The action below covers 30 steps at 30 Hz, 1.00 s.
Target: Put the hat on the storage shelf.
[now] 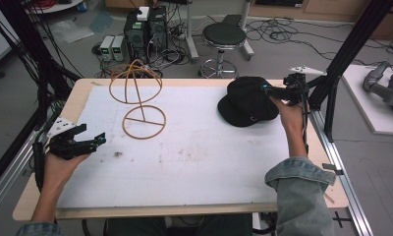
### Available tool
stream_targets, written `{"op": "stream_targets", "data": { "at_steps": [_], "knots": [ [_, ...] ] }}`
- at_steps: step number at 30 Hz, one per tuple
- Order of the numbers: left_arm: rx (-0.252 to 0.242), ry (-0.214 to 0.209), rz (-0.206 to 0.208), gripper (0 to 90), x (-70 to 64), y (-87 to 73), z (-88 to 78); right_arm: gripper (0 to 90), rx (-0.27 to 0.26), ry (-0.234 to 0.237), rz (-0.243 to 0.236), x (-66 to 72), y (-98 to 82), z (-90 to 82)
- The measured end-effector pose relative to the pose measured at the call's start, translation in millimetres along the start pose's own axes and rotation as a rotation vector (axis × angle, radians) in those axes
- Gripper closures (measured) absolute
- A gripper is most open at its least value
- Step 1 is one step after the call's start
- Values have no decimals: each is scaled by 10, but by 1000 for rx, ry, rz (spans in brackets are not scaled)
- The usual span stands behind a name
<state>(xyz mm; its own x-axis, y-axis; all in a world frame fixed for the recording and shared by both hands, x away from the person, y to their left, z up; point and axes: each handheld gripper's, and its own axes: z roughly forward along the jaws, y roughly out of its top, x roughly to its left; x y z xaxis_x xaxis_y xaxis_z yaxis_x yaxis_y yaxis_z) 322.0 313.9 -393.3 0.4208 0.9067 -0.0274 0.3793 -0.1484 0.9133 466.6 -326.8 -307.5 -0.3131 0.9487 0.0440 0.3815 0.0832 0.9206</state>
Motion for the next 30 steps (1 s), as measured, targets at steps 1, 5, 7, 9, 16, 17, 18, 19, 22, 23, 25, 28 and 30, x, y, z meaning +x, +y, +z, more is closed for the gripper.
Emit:
{"op": "stream_targets", "data": {
  "at_steps": [1,5,7,9,16,17,18,19,22,23,25,28,30],
  "knots": [
    [-1,1,-1,191,0,-4,-11,134,-14,-3,5,-12,9,20],
    [-2,5,-2,194,-9,-19,-39,134,-17,-5,46,-97,19,138],
    [-1,7,-2,194,-17,-24,-49,134,-29,-5,83,-155,8,216],
    [-4,7,-4,194,-23,-28,-65,134,-24,-12,103,-191,-11,297],
    [-1,25,-9,195,-4,-66,-151,135,1,-43,154,-329,-154,567],
    [-4,28,-15,195,-5,-74,-159,136,2,-46,165,-343,-172,600],
    [-2,29,-14,195,-4,-81,-168,136,2,-46,165,-343,-172,600],
    [2,31,-12,195,-3,-87,-178,136,3,-44,176,-358,-191,631],
    [7,34,-11,195,-4,-107,-198,139,10,-30,210,-393,-250,724],
    [7,34,-15,196,-4,-114,-202,139,13,-23,227,-397,-268,753],
    [7,41,-20,196,3,-129,-218,139,13,-22,237,-405,-308,823],
    [9,41,-21,196,9,-136,-230,139,25,-32,227,-406,-332,868],
    [7,39,-24,196,15,-143,-236,139,35,-38,235,-418,-354,898]
  ]
}}
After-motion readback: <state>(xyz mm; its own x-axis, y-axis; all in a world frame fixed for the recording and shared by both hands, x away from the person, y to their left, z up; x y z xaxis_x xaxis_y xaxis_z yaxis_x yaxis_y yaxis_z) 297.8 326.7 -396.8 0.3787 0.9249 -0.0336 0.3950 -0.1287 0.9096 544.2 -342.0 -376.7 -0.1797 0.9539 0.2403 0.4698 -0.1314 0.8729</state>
